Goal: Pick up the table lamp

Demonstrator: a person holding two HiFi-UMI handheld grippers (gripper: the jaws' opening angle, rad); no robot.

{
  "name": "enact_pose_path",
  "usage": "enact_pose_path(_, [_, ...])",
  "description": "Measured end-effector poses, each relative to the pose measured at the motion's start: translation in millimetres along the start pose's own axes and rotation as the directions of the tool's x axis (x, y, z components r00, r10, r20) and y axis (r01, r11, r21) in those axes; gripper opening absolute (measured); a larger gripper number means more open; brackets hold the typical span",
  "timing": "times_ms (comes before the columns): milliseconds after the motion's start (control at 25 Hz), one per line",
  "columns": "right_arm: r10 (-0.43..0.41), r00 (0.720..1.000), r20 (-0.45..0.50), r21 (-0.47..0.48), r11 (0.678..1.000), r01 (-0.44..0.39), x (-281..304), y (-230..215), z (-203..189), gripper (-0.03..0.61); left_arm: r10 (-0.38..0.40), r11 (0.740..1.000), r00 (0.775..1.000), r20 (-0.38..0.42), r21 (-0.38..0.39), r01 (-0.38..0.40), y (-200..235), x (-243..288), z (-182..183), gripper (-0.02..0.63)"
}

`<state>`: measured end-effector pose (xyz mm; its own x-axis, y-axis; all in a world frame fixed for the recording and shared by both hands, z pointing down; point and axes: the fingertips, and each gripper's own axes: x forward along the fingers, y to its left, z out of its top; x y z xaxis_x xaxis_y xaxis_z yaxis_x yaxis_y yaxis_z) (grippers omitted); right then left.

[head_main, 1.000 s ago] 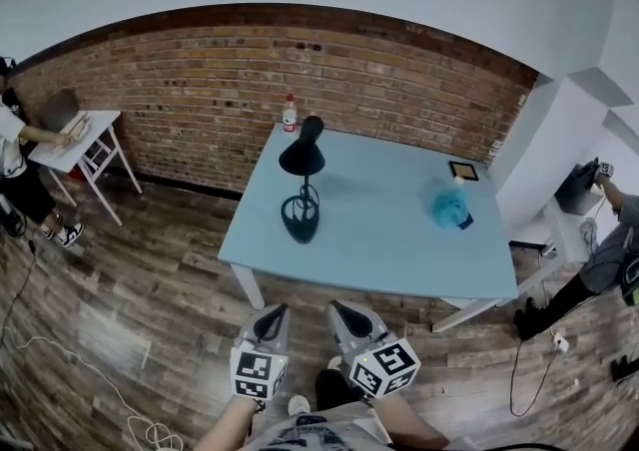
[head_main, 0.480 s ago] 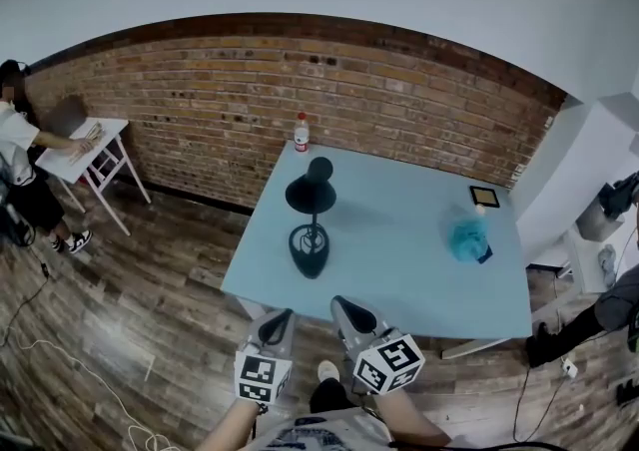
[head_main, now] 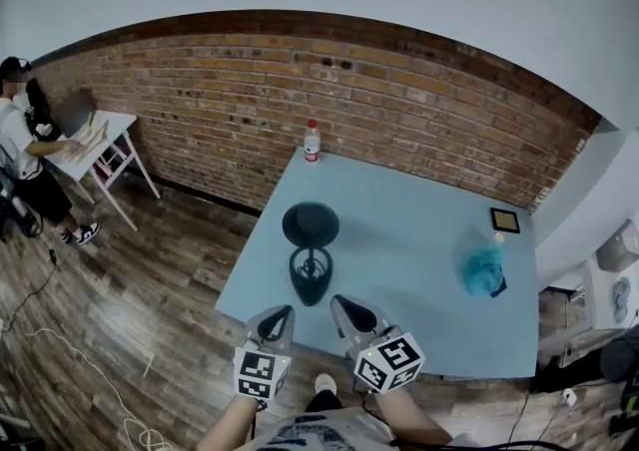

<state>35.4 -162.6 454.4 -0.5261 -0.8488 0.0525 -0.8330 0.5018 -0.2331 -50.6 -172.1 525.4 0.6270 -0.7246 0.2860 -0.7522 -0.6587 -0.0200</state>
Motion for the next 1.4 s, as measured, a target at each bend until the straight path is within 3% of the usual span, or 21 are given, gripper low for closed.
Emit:
enact_pose_path(520, [0.2, 0.979, -0.044, 0.001, 0.98, -0.201, 50, -51, 1, 0.0, 0.106, 0.993, 0.994, -0.036, -0.043, -0.107, 17, 56, -8, -0.008])
enact_pose_path(1120, [0.262, 0.963, -0.062, 0.003, 0.965, -0.263, 78, -67, 1, 0.002, 0.042, 0.995, 0.99, -0.136, -0.089, -0.055, 14, 91, -49, 0.001])
enact_pose_path(1280, [0.271, 0.96, -0.069, 0.012, 0.963, -0.271, 86, -69, -1, 0.004, 0.007, 0.994, 0.988, -0.155, -0.107, -0.024, 12, 103, -57, 0.039])
enact_pose_path(1400, [0.277, 0.958, -0.076, 0.024, 0.961, -0.276, 93, -70, -5, 0.057, -0.017, 0.993, 0.986, -0.164, -0.12, -0.003, 12, 109, -64, 0.062])
